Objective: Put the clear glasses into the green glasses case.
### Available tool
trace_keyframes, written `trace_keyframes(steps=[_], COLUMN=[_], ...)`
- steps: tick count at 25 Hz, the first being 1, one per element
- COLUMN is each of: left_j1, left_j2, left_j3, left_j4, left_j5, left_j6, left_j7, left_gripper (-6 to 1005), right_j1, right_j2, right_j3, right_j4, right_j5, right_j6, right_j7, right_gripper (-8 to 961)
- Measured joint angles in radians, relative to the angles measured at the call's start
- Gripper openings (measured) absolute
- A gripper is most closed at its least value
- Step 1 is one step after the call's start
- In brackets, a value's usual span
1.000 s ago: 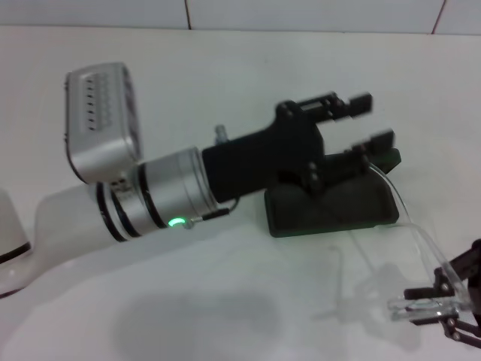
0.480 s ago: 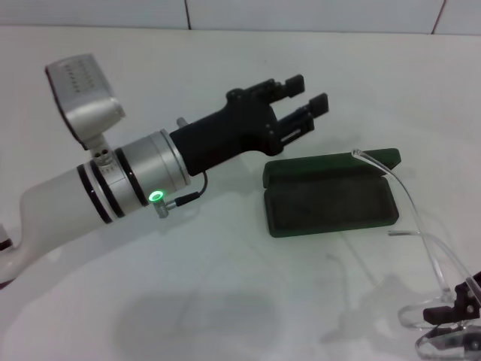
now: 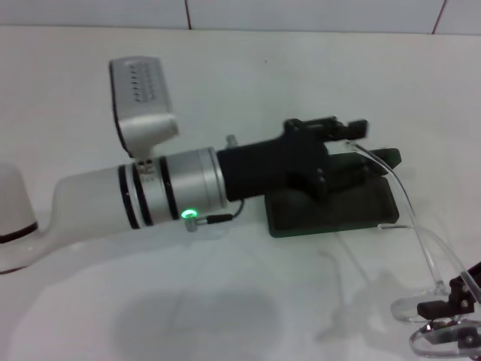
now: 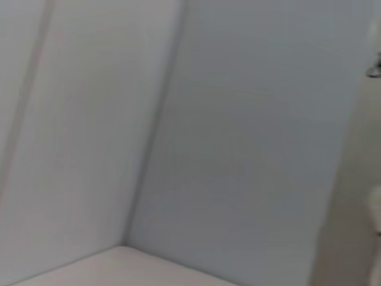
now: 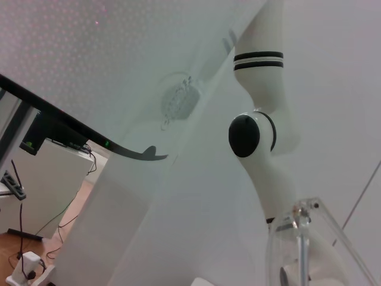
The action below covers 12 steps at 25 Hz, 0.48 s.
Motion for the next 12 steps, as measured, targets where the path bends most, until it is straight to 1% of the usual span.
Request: trace_keyframes(steps=[2, 5, 12], left_j1=[0.013, 0.027, 0.023], left_j2=[0.000, 0.000, -0.002], left_j3=[0.030, 0.043, 0.062], left_j4=[0.045, 0.081, 0.091], left_j5=[0.001, 0.004, -0.001], left_j6=[0.001, 0.003, 0.025], left_j7=[0.003, 0.006, 0.023], left_gripper=[521, 521, 520], right_j1=[0.003, 0.010, 0.025], right_j2=[0.000, 0.001, 0.000], right_j3=[0.001, 0.002, 0.038], right_j4=[0.002, 0.013, 0.036], right_j5=[0.000, 0.000, -0.004], right_j6=[0.004, 0.017, 0.029], right_j7=[0.004, 0.011, 0.044], right_gripper=[119, 119, 119])
